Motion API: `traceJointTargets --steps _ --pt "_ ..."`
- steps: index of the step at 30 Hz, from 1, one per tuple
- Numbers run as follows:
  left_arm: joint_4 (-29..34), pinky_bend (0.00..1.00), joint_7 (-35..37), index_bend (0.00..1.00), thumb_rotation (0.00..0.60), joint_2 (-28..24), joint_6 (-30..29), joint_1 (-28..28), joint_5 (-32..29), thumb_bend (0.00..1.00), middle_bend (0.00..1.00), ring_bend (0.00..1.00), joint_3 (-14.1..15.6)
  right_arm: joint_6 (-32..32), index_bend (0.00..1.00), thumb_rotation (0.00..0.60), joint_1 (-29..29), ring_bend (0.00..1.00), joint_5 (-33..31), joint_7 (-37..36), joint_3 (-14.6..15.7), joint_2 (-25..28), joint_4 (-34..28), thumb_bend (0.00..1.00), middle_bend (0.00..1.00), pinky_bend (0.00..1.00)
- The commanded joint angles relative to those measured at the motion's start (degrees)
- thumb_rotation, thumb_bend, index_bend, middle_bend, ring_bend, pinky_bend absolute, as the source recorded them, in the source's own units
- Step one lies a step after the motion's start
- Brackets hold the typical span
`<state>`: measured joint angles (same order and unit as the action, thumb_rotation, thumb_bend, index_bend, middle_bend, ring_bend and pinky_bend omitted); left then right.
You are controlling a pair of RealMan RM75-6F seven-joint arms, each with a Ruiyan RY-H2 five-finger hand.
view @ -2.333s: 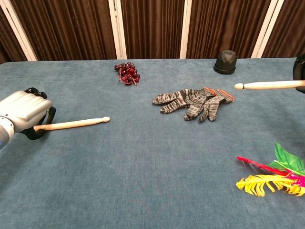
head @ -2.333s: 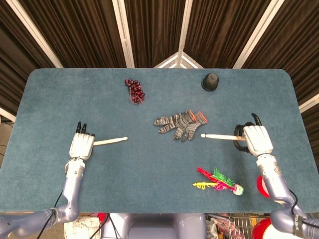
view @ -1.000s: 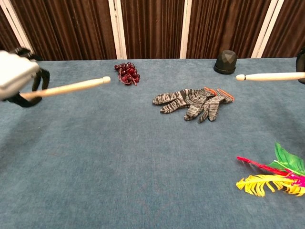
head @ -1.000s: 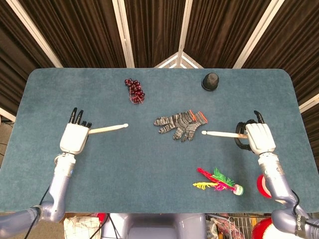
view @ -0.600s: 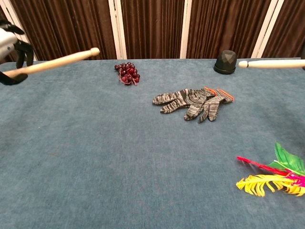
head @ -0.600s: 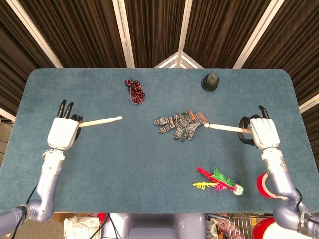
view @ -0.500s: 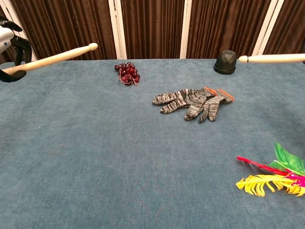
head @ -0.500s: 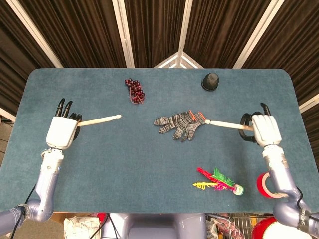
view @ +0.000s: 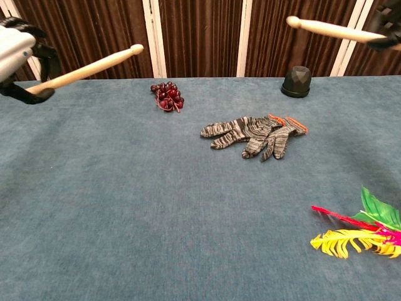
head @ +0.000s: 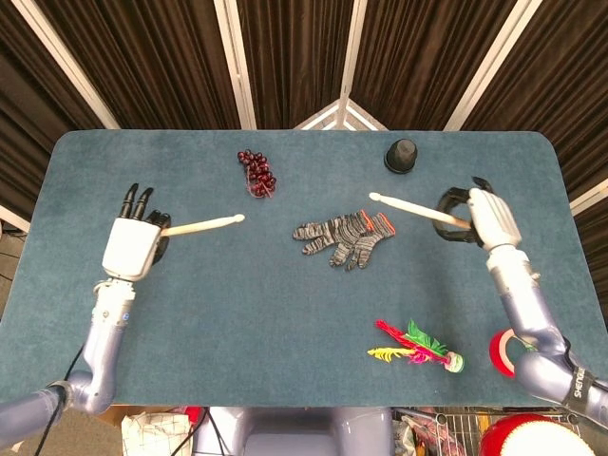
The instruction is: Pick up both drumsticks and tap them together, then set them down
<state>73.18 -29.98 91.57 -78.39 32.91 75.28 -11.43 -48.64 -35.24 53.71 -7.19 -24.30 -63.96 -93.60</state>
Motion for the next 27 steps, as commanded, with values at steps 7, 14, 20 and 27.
traceJointTargets --steps 7,14,20,27 --pt "-0.9 0.00 1.1 0.65 0.600 2.9 -0.8 1.3 1.9 0.52 0.60 0.12 -0.7 0.7 0.73 0.600 -4.1 0.39 -3.2 2.5 -0.7 -1.0 -3.6 0.39 0.59 0.04" --pt "0.6 0.00 0.4 0.65 0.600 4.6 -1.4 2.1 3.0 0.52 0.60 0.12 -1.1 -4.3 0.73 0.600 -9.5 0.41 -14.8 12.2 -0.8 -3.4 -6.0 0.39 0.60 0.04" --pt "-0.7 0.00 2.1 0.65 0.600 7.4 -1.6 2.8 4.1 0.52 0.60 0.12 -1.0 -11.0 0.74 0.600 -12.9 0.42 -22.6 19.6 -0.5 -6.2 -8.0 0.40 0.61 0.04" --pt "-4.5 0.00 6.1 0.65 0.600 12.8 -1.9 3.9 4.9 0.52 0.60 0.12 -1.4 -15.4 0.75 0.600 -15.1 0.44 -26.4 23.0 -1.8 -7.8 -11.3 0.39 0.63 0.04"
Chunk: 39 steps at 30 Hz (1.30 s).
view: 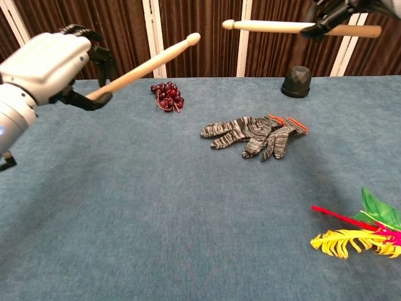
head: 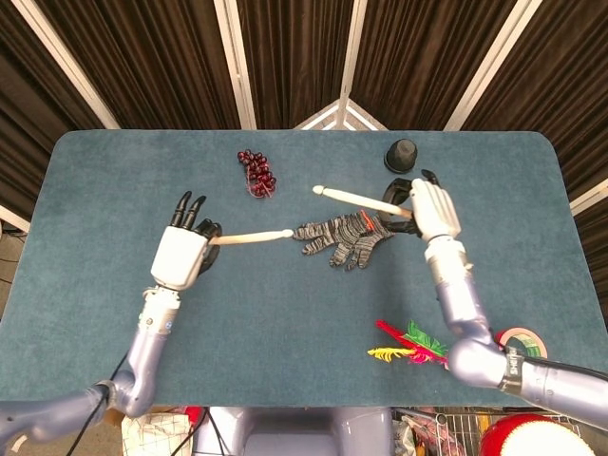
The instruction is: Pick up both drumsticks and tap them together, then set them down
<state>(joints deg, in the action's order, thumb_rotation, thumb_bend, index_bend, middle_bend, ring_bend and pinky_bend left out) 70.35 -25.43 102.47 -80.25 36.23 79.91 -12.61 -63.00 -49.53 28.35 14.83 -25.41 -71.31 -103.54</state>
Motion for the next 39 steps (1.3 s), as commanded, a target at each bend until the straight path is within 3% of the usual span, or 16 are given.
traceJointTargets --steps 1,13,28,39 --pt "-2.3 0.00 2.1 0.65 0.600 2.7 -0.1 0.7 0.4 0.52 0.60 0.12 -0.3 -1.6 0.76 0.600 -1.1 0.44 -1.4 1.3 -0.9 -0.5 -1.9 0.40 0.63 0.04" --pt "-9.9 0.00 10.8 0.65 0.600 9.7 -3.0 2.4 3.0 0.52 0.60 0.12 -1.7 -3.4 0.76 0.600 -2.3 0.44 -3.0 3.3 -1.0 -1.0 -6.0 0.40 0.64 0.04" --pt "-15.8 0.00 14.3 0.65 0.600 16.1 -3.8 4.1 2.3 0.52 0.60 0.12 -3.9 -0.9 0.77 0.600 -1.3 0.44 -0.1 -0.7 -1.8 0.6 -11.4 0.40 0.64 0.04" --pt "-19.7 0.00 18.1 0.65 0.600 20.6 -6.1 5.8 3.3 0.52 0.60 0.12 -5.2 -1.1 0.78 0.600 -2.2 0.45 -1.7 -1.0 -1.8 0.8 -12.8 0.40 0.64 0.04"
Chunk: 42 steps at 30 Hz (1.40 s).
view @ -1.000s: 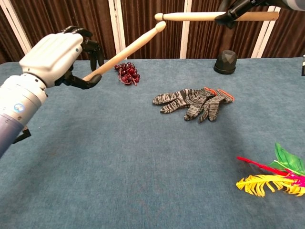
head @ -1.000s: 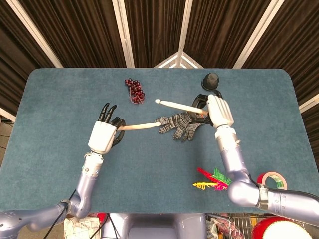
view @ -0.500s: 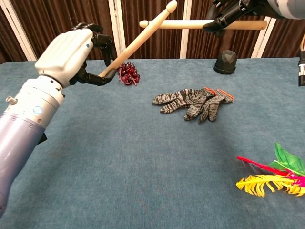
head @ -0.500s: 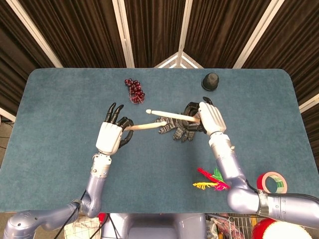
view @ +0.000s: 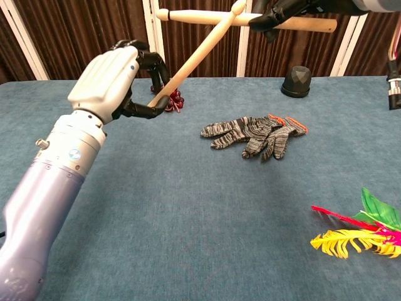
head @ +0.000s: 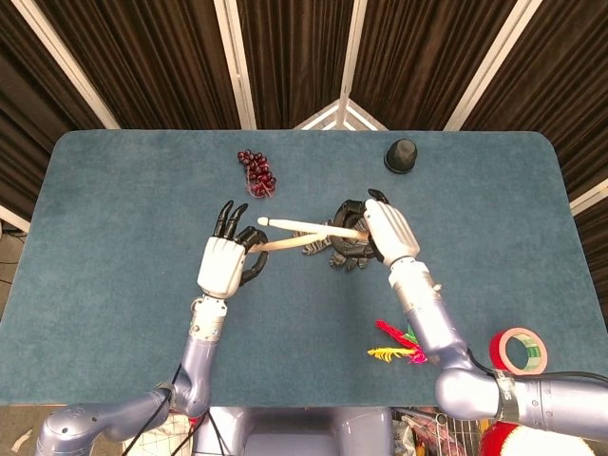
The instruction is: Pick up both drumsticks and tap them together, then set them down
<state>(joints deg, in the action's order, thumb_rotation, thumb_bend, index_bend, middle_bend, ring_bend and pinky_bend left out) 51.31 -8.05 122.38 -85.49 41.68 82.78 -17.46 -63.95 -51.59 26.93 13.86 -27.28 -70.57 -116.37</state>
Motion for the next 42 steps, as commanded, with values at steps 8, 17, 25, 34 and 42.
traceJointTargets --steps 8,17,25,34,42 --pt "-1.5 0.00 2.0 0.65 0.600 1.3 -2.3 0.7 0.9 0.52 0.60 0.12 -0.9 0.2 0.78 0.600 -0.1 0.45 -1.4 -0.4 0.5 0.5 0.9 0.40 0.64 0.04" --pt "-1.4 0.00 1.4 0.65 0.600 1.2 -2.4 1.2 0.8 0.52 0.60 0.12 -1.6 1.4 0.78 0.600 -0.3 0.45 -1.1 -1.4 0.8 0.9 0.4 0.40 0.64 0.04" --pt "-1.1 0.00 2.1 0.65 0.600 0.3 -3.1 0.3 1.2 0.52 0.60 0.12 -0.8 1.0 0.78 0.600 0.2 0.45 -1.4 -2.1 0.9 1.7 1.0 0.40 0.64 0.04" --pt "6.1 0.00 -2.2 0.65 0.600 -10.5 -5.6 -4.5 5.0 0.52 0.60 0.12 4.1 3.2 0.79 0.600 4.8 0.45 4.4 -6.5 3.5 4.0 7.6 0.40 0.64 0.04" --pt "18.3 0.00 -8.2 0.65 0.600 -26.6 -2.4 -10.8 3.0 0.52 0.60 0.12 7.7 9.8 0.79 0.600 12.2 0.45 18.3 -16.0 9.6 5.2 15.4 0.40 0.64 0.04"
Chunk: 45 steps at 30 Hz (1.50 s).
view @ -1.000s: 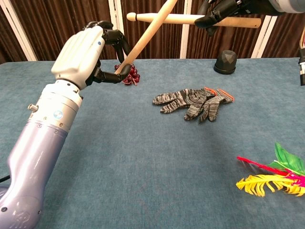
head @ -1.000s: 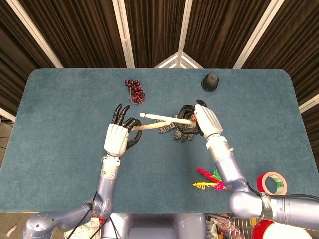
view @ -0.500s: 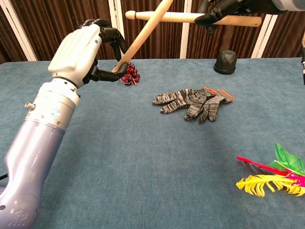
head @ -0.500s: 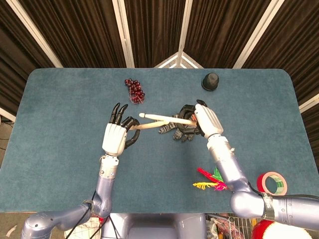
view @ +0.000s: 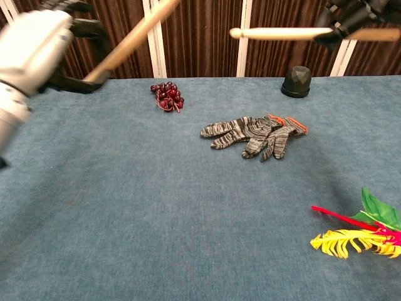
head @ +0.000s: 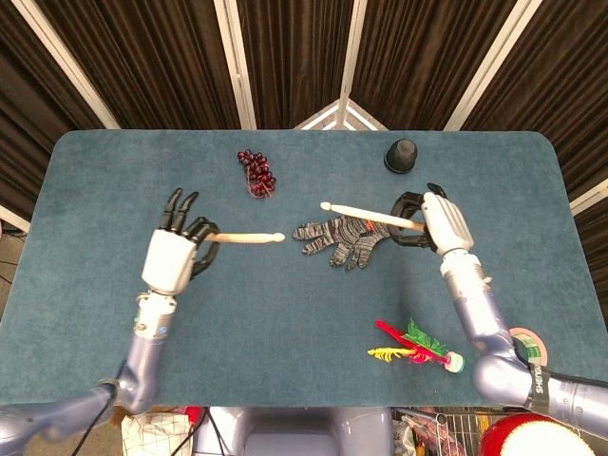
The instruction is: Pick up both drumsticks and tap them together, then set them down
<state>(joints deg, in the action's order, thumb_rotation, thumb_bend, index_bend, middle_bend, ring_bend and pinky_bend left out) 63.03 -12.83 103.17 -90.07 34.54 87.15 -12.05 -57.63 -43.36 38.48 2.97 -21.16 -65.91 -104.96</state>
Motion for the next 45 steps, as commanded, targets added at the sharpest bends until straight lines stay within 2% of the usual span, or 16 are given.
traceJointTargets --steps 1,4,10,17,27,31,40,45 --pt "8.4 0.00 -3.9 0.65 0.600 -9.5 2.9 -4.5 -2.3 0.52 0.60 0.12 2.6 4.0 0.79 0.600 5.0 0.45 8.7 -6.5 4.4 0.2 5.2 0.40 0.64 0.04" --pt "11.1 0.00 -5.3 0.65 0.600 -13.6 4.1 -6.4 -4.0 0.52 0.60 0.12 3.2 5.1 0.79 0.600 7.1 0.45 13.4 -9.9 6.5 -0.8 8.0 0.40 0.64 0.04" --pt "11.9 0.00 -6.3 0.65 0.600 -17.8 6.7 -9.1 -6.1 0.52 0.60 0.12 5.3 5.4 0.79 0.600 9.6 0.45 22.6 -15.7 9.1 -3.0 13.8 0.40 0.64 0.04" --pt "6.4 0.00 -3.7 0.65 0.600 -17.4 9.9 -10.1 -5.9 0.52 0.60 0.12 7.7 4.9 0.79 0.600 11.0 0.45 29.3 -19.4 11.5 -6.2 21.4 0.40 0.64 0.04" --pt "-1.1 0.00 -1.5 0.65 0.600 -13.9 15.0 -8.9 -4.5 0.52 0.58 0.12 9.5 4.2 0.79 0.600 11.6 0.45 30.0 -17.9 12.2 -10.2 28.0 0.40 0.64 0.04" --pt "-3.1 0.00 -1.7 0.64 0.600 -11.9 17.7 -7.9 -4.9 0.52 0.57 0.12 9.3 4.5 0.79 0.600 11.7 0.45 30.2 -17.4 12.4 -11.8 30.1 0.40 0.64 0.04" --pt "-5.6 0.00 -3.4 0.62 0.600 -9.1 20.5 -6.0 -3.8 0.52 0.57 0.12 9.6 6.1 0.79 0.600 11.7 0.45 31.9 -17.6 13.4 -12.4 30.6 0.40 0.64 0.04" --pt "-5.0 0.00 -4.8 0.60 0.600 -9.4 21.4 -6.0 -3.8 0.52 0.55 0.12 10.0 8.8 0.70 0.600 11.5 0.42 30.7 -15.6 14.3 -11.9 30.6 0.40 0.58 0.03"
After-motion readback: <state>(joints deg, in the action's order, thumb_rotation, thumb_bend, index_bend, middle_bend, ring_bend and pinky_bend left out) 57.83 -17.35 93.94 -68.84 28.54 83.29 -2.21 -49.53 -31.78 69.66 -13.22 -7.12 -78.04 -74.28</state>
